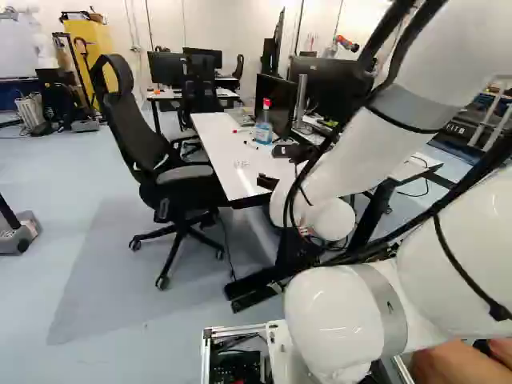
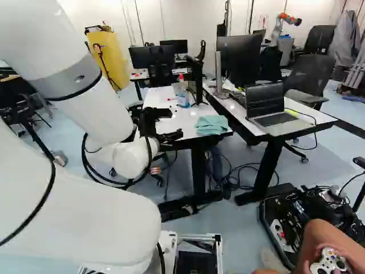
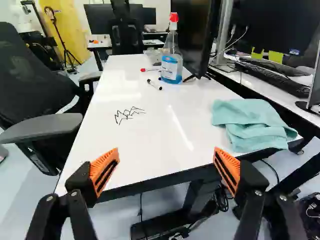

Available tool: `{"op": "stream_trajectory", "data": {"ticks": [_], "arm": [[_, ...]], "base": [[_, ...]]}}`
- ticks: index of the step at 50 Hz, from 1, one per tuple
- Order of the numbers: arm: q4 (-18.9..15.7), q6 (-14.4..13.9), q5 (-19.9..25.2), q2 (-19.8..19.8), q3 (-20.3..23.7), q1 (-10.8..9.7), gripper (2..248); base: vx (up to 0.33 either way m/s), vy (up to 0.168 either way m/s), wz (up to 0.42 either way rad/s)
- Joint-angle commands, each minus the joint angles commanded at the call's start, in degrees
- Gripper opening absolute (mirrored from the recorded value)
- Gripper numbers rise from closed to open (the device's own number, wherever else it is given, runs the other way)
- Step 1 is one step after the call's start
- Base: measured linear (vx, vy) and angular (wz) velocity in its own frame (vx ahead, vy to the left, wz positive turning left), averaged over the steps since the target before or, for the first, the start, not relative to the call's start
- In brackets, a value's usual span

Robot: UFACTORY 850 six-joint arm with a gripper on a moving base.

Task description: Clean the table with the green towel

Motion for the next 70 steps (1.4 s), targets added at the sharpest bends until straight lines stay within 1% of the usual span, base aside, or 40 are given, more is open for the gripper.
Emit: {"op": "stream_trajectory", "data": {"ticks": [41,53,70], "arm": [[0.0,0.0,0.0,-0.2,-0.2,-0.2,247],[0.0,0.0,0.0,-1.6,-1.4,-1.3,247],[0.0,0.0,0.0,-2.2,-3.9,-3.9,247]], "base": [[0.000,0.000,0.000],[0.000,0.000,0.000],[0.000,0.000,0.000]]}}
